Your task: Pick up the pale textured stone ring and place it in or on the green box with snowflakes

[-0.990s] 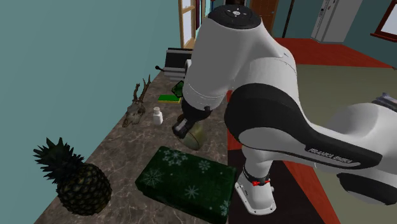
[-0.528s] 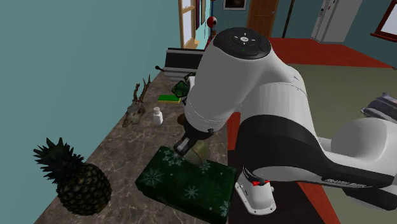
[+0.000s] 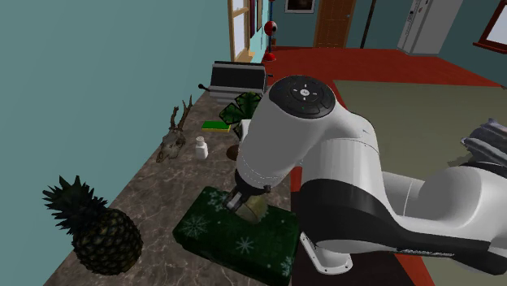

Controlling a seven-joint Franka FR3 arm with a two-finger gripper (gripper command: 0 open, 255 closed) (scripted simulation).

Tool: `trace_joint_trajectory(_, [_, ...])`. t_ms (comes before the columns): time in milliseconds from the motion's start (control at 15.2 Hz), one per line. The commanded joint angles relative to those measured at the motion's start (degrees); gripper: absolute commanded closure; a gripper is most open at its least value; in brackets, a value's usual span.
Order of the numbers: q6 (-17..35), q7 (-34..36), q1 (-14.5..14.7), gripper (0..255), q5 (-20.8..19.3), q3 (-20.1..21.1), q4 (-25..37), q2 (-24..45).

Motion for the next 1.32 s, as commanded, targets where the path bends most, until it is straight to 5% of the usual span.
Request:
trace_joint_trajectory(0, [0.8, 0.1, 0.6, 255, 0.7, 0.7, -1.7, -0.8])
trace_joint_trajectory(726, [2.2, 0.4, 1.5, 255, 2.0, 2.1, -4.2, -2.1])
trace_joint_trajectory(792, [2.2, 0.4, 1.5, 0, 2.0, 2.1, -4.2, -2.1])
trace_joint_trajectory(1254, [-0.8, 1.0, 1.0, 0, 0.5, 0.4, -0.1, -0.9])
